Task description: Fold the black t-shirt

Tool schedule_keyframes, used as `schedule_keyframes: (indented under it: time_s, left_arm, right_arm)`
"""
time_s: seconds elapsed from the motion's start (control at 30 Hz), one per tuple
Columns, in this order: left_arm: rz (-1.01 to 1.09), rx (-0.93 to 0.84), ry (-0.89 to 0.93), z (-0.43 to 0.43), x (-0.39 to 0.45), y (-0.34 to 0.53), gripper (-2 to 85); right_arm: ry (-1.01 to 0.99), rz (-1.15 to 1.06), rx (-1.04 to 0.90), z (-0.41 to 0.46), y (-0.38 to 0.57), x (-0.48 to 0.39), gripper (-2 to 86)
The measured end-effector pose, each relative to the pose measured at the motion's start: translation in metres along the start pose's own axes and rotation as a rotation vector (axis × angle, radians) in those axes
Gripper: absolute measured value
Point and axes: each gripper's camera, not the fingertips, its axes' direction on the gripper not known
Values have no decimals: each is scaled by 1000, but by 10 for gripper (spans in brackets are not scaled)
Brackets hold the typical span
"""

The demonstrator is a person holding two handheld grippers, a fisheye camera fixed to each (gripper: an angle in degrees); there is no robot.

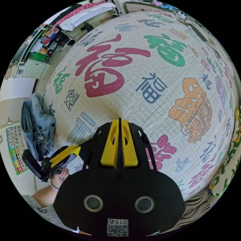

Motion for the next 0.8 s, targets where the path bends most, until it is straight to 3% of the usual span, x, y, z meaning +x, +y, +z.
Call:
schedule_keyframes:
  time_s: [0.17, 0.33, 0.47, 0.57, 0.63, 0.7, 0.8]
  left_arm:
    - [148, 73, 68, -37, 33, 13, -4]
    - [489, 118, 92, -71, 115, 65, -3]
    - [731, 53, 118, -63, 179, 122, 2]
    - [822, -103, 102, -23, 214, 173, 11]
    - [847, -301, 42, 21, 231, 209, 33]
    - [851, -397, 12, 39, 243, 222, 51]
    - [885, -309, 78, 35, 268, 224, 51]
  right_arm:
    - [-176, -34, 299, -55, 66, 20, -6]
    - [-315, 108, 562, -96, 232, 80, -5]
    - [-383, 314, 574, -75, 355, 124, 2]
    - [-361, 509, 454, -24, 433, 149, 9]
    - [-275, 670, 333, 7, 474, 163, 18]
    - [-240, 709, 348, 12, 493, 167, 34]
    - [-258, 627, 450, 12, 497, 163, 21]
